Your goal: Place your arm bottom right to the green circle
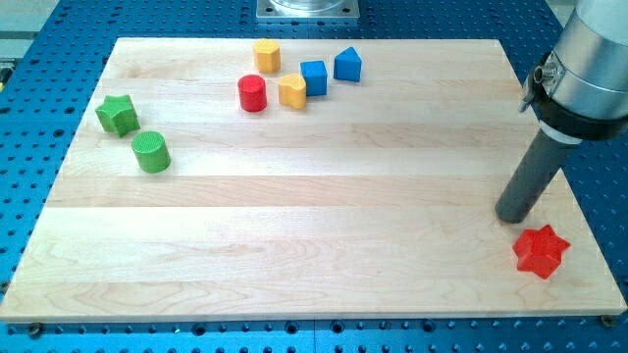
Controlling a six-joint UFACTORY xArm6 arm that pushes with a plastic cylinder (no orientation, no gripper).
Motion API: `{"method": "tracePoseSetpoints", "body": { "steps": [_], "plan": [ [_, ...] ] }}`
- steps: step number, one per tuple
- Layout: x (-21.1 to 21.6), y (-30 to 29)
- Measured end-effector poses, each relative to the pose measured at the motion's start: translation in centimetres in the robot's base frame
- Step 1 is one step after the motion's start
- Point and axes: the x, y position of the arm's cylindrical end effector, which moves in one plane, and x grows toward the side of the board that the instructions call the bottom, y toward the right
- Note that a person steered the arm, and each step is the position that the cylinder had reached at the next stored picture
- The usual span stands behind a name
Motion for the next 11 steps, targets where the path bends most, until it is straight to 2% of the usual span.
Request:
{"method": "tracePoseSetpoints", "body": {
  "steps": [3,6,7,8,9,10,11],
  "plan": [
    [0.0,-3.8],
    [-0.6,-5.2],
    [-8.1,-13.7],
    [-12.6,-23.7],
    [-7.9,-28.9],
    [-0.2,-31.6],
    [-2.9,-43.0]
  ]
}}
